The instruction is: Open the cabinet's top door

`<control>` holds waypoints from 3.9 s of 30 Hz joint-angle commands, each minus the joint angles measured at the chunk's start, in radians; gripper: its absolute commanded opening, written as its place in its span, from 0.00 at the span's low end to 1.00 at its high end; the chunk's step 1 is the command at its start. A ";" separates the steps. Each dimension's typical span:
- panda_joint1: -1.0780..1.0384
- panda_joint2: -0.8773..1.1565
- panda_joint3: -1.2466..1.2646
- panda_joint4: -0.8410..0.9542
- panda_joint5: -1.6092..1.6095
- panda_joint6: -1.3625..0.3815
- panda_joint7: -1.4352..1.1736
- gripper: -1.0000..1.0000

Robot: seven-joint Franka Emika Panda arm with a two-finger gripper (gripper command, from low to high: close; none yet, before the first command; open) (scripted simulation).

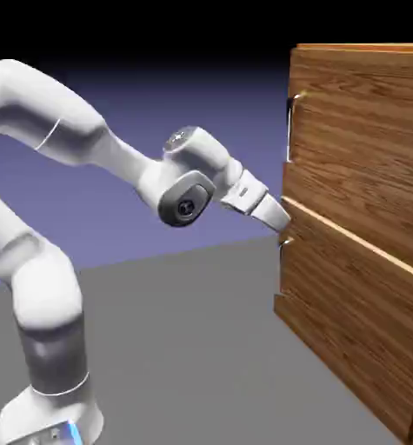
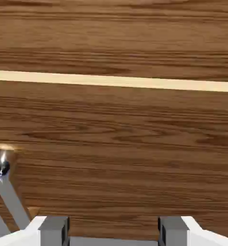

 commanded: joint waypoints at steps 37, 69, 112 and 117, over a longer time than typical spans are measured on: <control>-0.729 -0.418 0.765 0.346 1.609 -0.124 -0.897 0.50; -1.002 -0.616 1.018 0.381 2.347 -0.403 -1.372 0.00; -0.592 -0.496 -0.506 0.005 1.033 -1.581 -1.606 0.00; -0.496 -0.337 -0.688 0.155 0.889 -1.737 -1.667 0.00</control>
